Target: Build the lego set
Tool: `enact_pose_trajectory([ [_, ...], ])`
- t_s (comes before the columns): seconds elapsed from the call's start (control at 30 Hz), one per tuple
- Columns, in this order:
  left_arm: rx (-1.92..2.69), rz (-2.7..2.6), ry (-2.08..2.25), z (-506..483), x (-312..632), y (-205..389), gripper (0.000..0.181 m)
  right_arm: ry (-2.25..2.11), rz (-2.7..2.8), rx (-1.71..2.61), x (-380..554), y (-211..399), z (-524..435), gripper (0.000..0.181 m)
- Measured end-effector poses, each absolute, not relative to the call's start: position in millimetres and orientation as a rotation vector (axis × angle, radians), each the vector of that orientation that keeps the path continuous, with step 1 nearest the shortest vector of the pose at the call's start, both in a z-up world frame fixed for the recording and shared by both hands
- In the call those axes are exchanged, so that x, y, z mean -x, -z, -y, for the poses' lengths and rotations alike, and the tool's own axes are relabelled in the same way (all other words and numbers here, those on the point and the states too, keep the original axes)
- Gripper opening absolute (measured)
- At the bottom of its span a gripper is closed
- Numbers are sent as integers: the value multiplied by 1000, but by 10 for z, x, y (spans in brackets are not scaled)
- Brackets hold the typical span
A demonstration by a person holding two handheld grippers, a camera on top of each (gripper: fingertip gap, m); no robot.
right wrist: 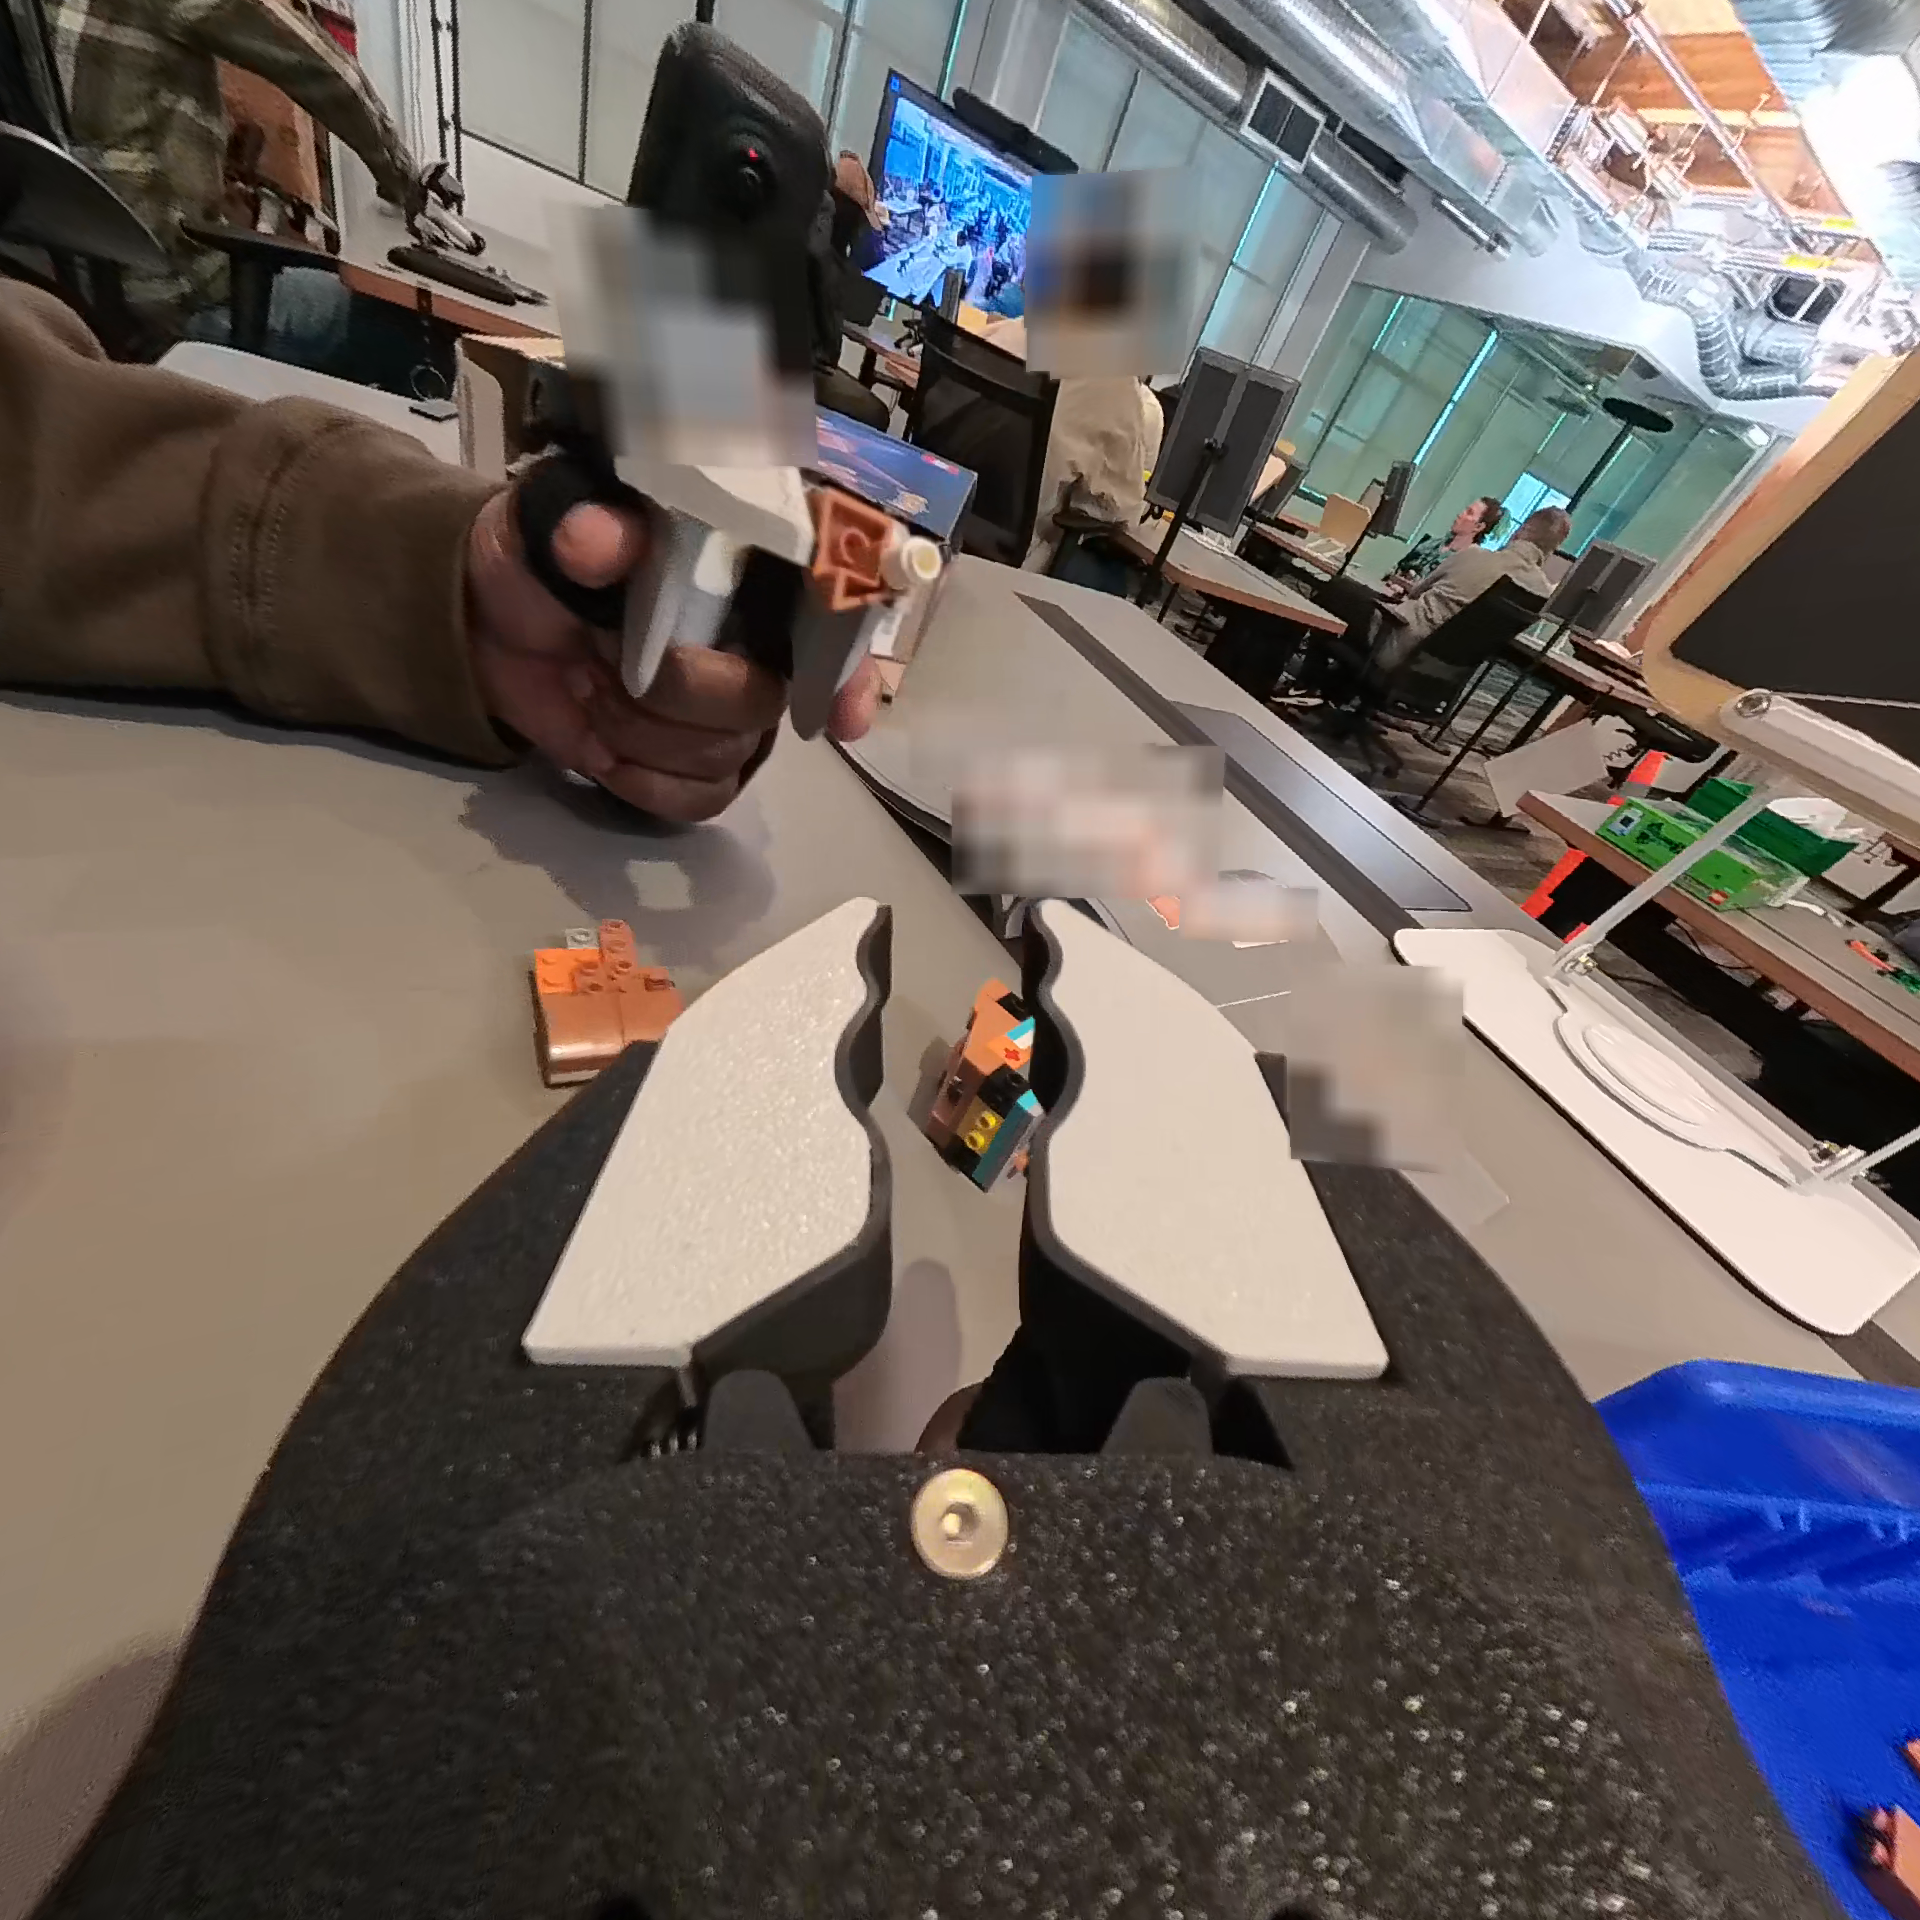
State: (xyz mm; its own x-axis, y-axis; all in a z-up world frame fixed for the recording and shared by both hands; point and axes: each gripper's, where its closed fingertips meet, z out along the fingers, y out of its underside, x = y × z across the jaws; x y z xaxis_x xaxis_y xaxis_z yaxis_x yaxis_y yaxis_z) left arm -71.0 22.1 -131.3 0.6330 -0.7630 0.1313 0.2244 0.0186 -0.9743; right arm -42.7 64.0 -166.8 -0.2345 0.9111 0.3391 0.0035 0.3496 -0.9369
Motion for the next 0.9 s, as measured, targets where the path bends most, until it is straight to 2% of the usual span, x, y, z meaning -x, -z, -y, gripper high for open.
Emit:
enact_pose_trajectory([
  [0.9,1174,-643,978,67,508,1188,17,-1160,1546,774,399,1605,-522,22],
])
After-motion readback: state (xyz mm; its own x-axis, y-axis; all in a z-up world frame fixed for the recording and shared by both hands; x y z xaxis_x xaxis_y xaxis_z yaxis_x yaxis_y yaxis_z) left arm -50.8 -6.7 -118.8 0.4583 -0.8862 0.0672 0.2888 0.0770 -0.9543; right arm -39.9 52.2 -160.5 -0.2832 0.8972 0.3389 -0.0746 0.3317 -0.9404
